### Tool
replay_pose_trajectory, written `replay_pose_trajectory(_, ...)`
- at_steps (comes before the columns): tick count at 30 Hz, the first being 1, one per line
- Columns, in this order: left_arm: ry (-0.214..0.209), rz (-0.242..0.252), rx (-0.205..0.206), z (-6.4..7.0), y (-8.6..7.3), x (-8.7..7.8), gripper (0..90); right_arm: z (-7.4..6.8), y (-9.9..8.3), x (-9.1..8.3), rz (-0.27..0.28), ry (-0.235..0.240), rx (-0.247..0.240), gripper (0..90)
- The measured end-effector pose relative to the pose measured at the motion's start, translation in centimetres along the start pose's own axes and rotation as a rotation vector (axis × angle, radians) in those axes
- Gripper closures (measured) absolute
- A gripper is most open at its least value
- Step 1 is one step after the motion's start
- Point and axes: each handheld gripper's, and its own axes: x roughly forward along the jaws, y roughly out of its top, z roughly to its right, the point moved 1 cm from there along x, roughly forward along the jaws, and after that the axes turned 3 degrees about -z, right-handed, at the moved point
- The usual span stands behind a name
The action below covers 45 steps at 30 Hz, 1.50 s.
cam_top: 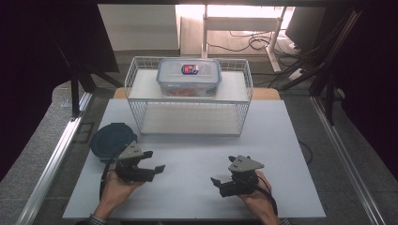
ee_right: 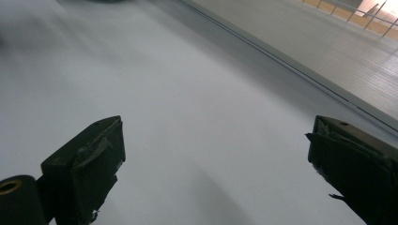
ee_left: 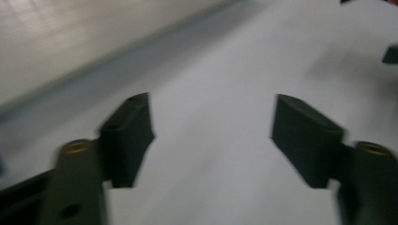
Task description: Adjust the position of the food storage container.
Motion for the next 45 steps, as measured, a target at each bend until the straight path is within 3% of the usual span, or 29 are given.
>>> replay_pose_trajectory(1, 0.001, 0.011, -0.022, -1.4, 0.6, -0.8, 43.8, 0.0, 0.0, 0.0, 0.000, -0.004, -0.005, 4.2)
replay_pose_trajectory(2, 0.001, 0.011, -0.022, -1.4, 0.6, -0.8, 50.9, 0.0, 0.0, 0.0, 0.000, -0.004, -0.005, 4.2)
replay_pose_trajectory(3, 0.008, 0.016, -0.035, -2.2, 0.8, -1.1, 50.9, 0.0, 0.0, 0.0, -0.001, -0.008, -0.006, 4.3)
replay_pose_trajectory(4, 0.020, 0.022, -0.083, -4.0, 1.1, -1.6, 63.9, 0.0, 0.1, -0.1, -0.002, -0.017, -0.013, 4.3)
replay_pose_trajectory(5, 0.028, 0.020, -0.108, -5.0, 1.2, -1.8, 68.9, 0.0, 0.1, -0.2, -0.002, -0.019, -0.015, 4.3)
replay_pose_trajectory(6, 0.028, 0.020, -0.108, -5.0, 1.2, -1.8, 74.8, 0.0, 0.1, -0.2, -0.001, -0.022, -0.017, 4.3)
replay_pose_trajectory(7, 0.065, 0.017, -0.146, -7.0, 1.5, -2.2, 79.3, 0.1, 0.1, -0.2, -0.002, -0.026, -0.019, 4.3)
replay_pose_trajectory(8, 0.065, 0.017, -0.146, -7.0, 1.5, -2.2, 83.1, 0.1, 0.1, -0.2, -0.002, -0.026, -0.019, 4.3)
replay_pose_trajectory(12, 0.173, 0.011, -0.206, -11.1, 1.6, -3.4, 89.7, 0.2, 0.0, -0.2, -0.008, -0.030, -0.021, 4.4)
replay_pose_trajectory(13, 0.229, 0.007, -0.241, -13.2, 1.3, -4.0, 89.9, 0.2, 0.0, -0.2, -0.010, -0.033, -0.023, 4.4)
replay_pose_trajectory(14, 0.229, 0.007, -0.241, -13.2, 1.3, -4.0, 89.9, 0.3, 0.0, -0.2, -0.009, -0.033, -0.023, 4.4)
replay_pose_trajectory(15, 0.269, 0.007, -0.291, -15.3, 0.9, -4.6, 89.9, 0.3, 0.0, -0.1, -0.009, -0.032, -0.022, 4.4)
replay_pose_trajectory(16, 0.290, 0.002, -0.311, -16.3, 0.6, -4.8, 89.9, 0.3, 0.0, -0.1, -0.011, -0.033, -0.022, 4.5)
replay_pose_trajectory(17, 0.290, 0.002, -0.311, -16.3, 0.6, -4.8, 89.9, 0.3, 0.0, -0.1, -0.011, -0.033, -0.022, 4.5)
replay_pose_trajectory(20, 0.360, -0.019, -0.359, -18.8, -0.1, -5.1, 90.0, 0.3, -0.1, 0.0, -0.019, -0.035, -0.028, 4.5)
replay_pose_trajectory(23, 0.404, -0.069, -0.403, -21.2, -1.2, -5.1, 89.9, 0.3, -0.1, 0.1, -0.023, -0.037, -0.035, 4.6)
replay_pose_trajectory(24, 0.404, -0.069, -0.403, -21.2, -1.2, -5.1, 89.9, 0.3, -0.1, 0.1, -0.023, -0.037, -0.035, 4.6)
replay_pose_trajectory(25, 0.403, -0.101, -0.401, -21.8, -1.6, -4.9, 90.0, 0.3, -0.1, 0.1, -0.027, -0.038, -0.037, 4.6)
replay_pose_trajectory(27, 0.373, -0.132, -0.400, -22.0, -2.0, -4.5, 90.0, 0.3, -0.2, 0.1, -0.031, -0.038, -0.040, 4.7)
replay_pose_trajectory(29, 0.374, -0.123, -0.396, -21.9, -2.1, -4.5, 90.0, 0.3, -0.2, 0.1, -0.032, -0.038, -0.040, 4.6)
replay_pose_trajectory(31, 0.352, -0.099, -0.428, -21.9, -2.4, -4.7, 90.0, 0.3, -0.2, 0.2, -0.034, -0.040, -0.040, 4.7)
replay_pose_trajectory(34, 0.344, -0.097, -0.426, -21.6, -2.6, -4.7, 90.0, 0.3, -0.2, 0.3, -0.036, -0.038, -0.041, 4.8)
replay_pose_trajectory(41, 0.305, -0.065, -0.405, -19.1, -3.2, -4.6, 90.0, 0.1, -0.2, 0.5, -0.048, -0.039, -0.051, 4.8)
replay_pose_trajectory(45, 0.325, -0.060, -0.344, -17.0, -3.4, -4.4, 90.0, 0.1, -0.2, 0.5, -0.048, -0.039, -0.051, 4.8)
